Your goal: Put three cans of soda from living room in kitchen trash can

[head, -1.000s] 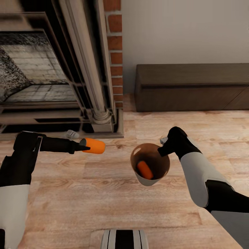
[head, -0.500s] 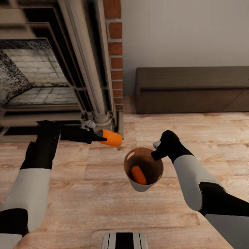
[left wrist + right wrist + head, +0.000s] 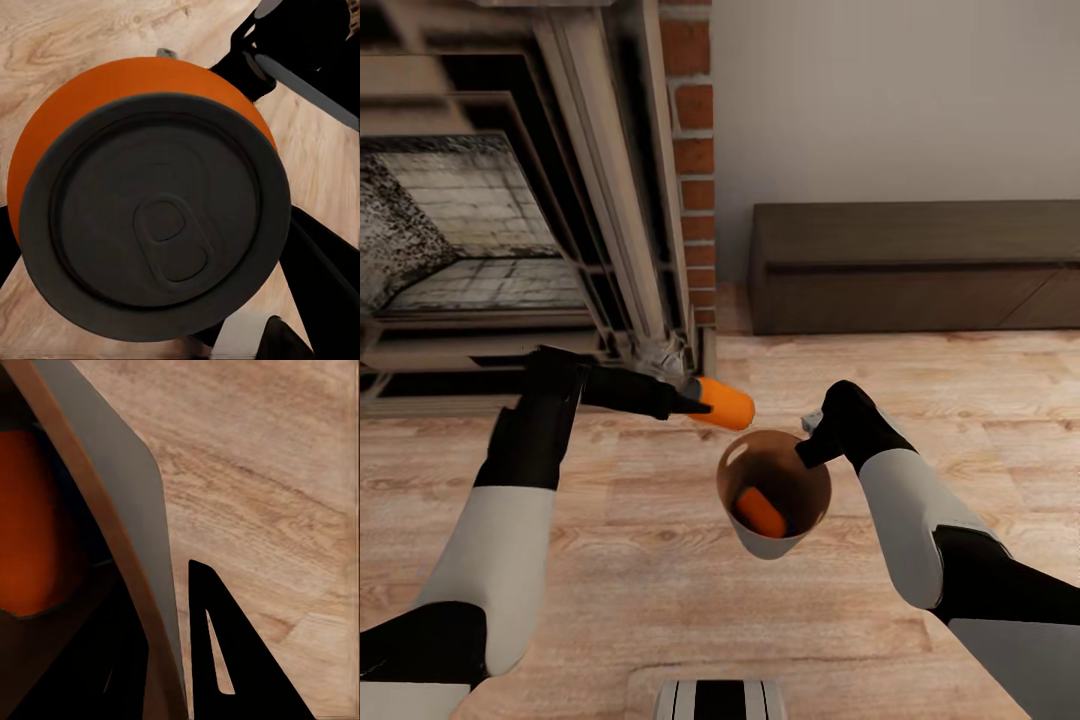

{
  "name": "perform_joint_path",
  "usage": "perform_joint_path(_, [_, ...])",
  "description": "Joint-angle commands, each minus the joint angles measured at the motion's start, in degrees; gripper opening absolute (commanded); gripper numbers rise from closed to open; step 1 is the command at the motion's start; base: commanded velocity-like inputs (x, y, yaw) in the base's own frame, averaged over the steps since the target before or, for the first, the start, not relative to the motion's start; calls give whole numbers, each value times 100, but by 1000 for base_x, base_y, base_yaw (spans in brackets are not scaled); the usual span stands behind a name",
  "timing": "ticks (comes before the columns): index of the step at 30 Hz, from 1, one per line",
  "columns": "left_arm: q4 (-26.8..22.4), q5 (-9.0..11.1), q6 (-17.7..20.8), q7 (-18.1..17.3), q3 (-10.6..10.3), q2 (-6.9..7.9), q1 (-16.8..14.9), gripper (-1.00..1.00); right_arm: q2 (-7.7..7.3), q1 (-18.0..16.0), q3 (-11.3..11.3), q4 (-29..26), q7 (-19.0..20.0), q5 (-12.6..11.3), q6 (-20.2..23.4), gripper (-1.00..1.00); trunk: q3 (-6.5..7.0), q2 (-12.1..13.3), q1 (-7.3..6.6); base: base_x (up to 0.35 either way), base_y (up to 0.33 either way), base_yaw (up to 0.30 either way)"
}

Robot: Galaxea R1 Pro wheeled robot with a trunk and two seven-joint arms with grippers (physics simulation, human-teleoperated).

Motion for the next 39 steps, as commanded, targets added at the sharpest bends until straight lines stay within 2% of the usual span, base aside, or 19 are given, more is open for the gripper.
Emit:
perform_joint_path(1, [-13, -71, 0, 0, -88, -40, 12, -100, 11, 0, -19, 3, -7, -127, 67, -100, 19, 42, -23, 0, 0, 0])
perform_joint_path(3, [-23, -95, 0, 0, -136, -55, 21, -100, 14, 0, -19, 2, -19, -127, 67, -100, 54, 122, -67, 0, 0, 0])
perform_joint_path(6, [-36, -130, 0, 0, -285, -75, 34, -100, 24, 0, -20, -24, -34, -127, 67, -100, 54, 122, -67, 0, 0, 0])
perform_joint_path(15, [-41, -136, 0, 0, -545, -131, 49, -100, 139, -16, -18, -60, -54, -131, 67, -100, 54, 122, -67, 0, 0, 0])
perform_joint_path(20, [-22, -147, 0, 0, -860, -142, 146, -100, 253, -23, -12, -83, -63, -135, 67, -100, 54, 122, -67, 0, 0, 0])
perform_joint_path(28, [40, -153, 0, 14, -1151, -151, 331, -100, 308, -61, -11, -94, -65, -130, 67, -100, 54, 122, -67, 0, 0, 0])
perform_joint_path(32, [54, -153, 0, 293, -1379, -152, 473, -100, 316, -78, -11, -94, -60, -128, 67, -100, 54, 122, -67, 0, 0, 0])
perform_joint_path(34, [72, -153, 0, 517, -1584, -152, 540, -100, 321, -108, -11, -94, -58, -127, 67, -100, 54, 122, -67, 0, 0, 0])
perform_joint_path(39, [351, -145, 0, 877, -1751, -219, 595, -100, 397, -189, -11, -95, -57, -121, 67, -100, 54, 122, -67, 0, 0, 0])
